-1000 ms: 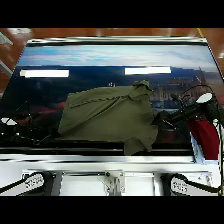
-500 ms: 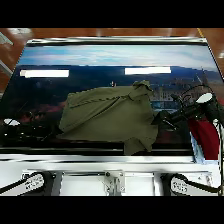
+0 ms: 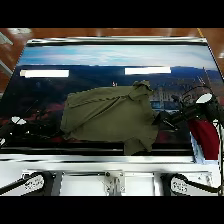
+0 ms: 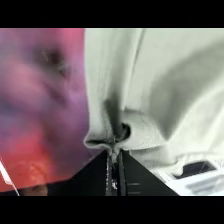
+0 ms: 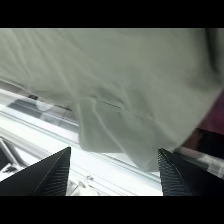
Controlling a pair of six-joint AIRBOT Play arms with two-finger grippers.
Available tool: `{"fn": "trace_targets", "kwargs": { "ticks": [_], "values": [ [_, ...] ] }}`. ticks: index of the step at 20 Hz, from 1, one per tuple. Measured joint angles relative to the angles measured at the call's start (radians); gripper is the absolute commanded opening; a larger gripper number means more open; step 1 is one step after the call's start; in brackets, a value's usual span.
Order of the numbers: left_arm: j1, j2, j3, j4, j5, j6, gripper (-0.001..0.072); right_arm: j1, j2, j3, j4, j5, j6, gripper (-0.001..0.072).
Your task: Fold the shirts.
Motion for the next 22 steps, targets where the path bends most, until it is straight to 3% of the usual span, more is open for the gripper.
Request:
{"fn": "trace_targets", "kwargs": {
  "ticks": [13, 14, 18, 22],
  "values": [
    [-0.007, 0.063, 0.0, -0.018, -0.07, 0.005, 0.004, 0.045, 0.0, -0.167, -0.109, -0.156, 0.053, 0.0686],
    [-0.007, 0.065, 0.0, -0.021, -0.071, 0.003, 0.004, 0.067, 0.0, -0.178, -0.112, -0.184, 0.062, 0.0655],
    [-0.007, 0.067, 0.001, -0.031, -0.074, -0.004, 0.004, 0.145, 0.0, -0.206, -0.124, -0.275, 0.116, 0.0077],
    [-0.007, 0.085, 0.017, -0.033, -0.078, -0.023, 0.0038, 0.176, 0.014, -0.204, -0.073, -0.282, 0.142, 0.0069]
  ]
}}
